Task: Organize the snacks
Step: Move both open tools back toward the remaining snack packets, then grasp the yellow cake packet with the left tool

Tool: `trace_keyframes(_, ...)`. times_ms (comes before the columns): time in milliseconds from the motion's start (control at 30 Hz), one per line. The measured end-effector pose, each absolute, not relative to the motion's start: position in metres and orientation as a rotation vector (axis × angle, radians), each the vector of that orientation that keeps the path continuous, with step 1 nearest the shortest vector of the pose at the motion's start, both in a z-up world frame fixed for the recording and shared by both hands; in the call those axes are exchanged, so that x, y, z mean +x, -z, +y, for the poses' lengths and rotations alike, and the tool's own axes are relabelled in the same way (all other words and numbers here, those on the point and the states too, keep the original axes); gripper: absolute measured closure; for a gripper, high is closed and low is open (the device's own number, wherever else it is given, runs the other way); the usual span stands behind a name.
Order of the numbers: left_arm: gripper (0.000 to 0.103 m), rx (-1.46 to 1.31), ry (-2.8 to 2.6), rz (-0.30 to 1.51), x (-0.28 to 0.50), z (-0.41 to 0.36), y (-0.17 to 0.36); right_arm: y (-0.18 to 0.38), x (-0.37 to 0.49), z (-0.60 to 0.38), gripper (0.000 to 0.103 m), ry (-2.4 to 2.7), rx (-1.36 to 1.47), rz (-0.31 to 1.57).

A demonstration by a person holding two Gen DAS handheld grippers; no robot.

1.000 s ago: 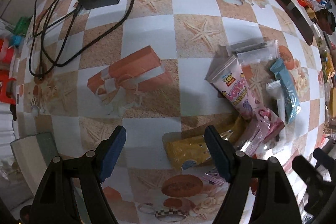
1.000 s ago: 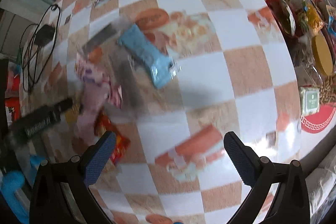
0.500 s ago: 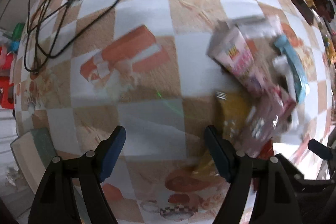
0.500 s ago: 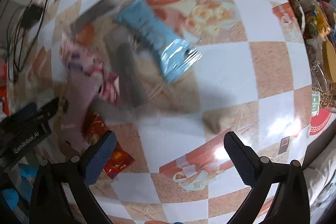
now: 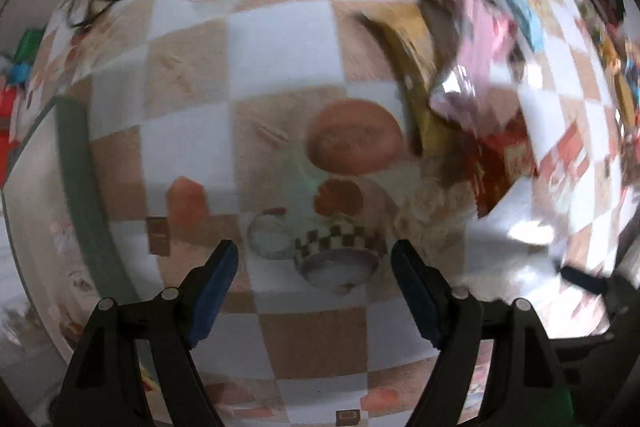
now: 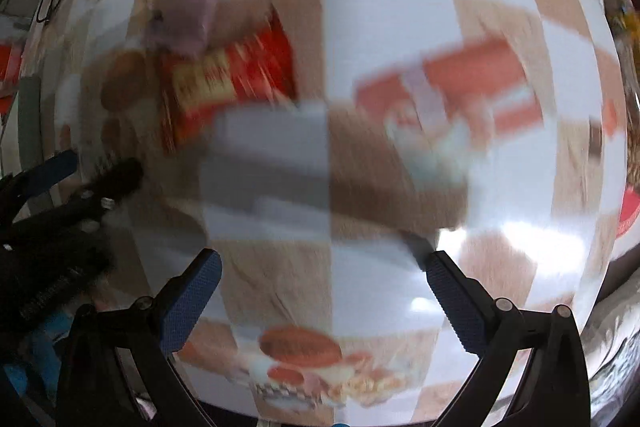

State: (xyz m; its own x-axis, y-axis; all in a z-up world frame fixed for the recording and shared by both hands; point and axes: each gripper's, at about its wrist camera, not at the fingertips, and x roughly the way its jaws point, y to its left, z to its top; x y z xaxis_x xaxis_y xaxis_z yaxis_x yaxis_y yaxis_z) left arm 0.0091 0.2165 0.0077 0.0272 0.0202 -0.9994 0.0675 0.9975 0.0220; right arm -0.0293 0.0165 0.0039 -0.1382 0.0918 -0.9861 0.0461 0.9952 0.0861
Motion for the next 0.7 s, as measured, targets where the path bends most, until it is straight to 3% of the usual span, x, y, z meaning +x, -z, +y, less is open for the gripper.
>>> trace_keyframes(467, 0.021, -0.124, -0.004, 1.471, 0.109, 0.207, -0.007, 0.009, -0.035, 0.013, 0.000, 0.021, 0.018, 1.731)
trace_keyframes(700, 0.021, 0.011, -0.011, 1.517, 0.112, 0.184, 0.026, 0.006, -0.034, 0.010, 0.000, 0.024, 0.020, 1.709)
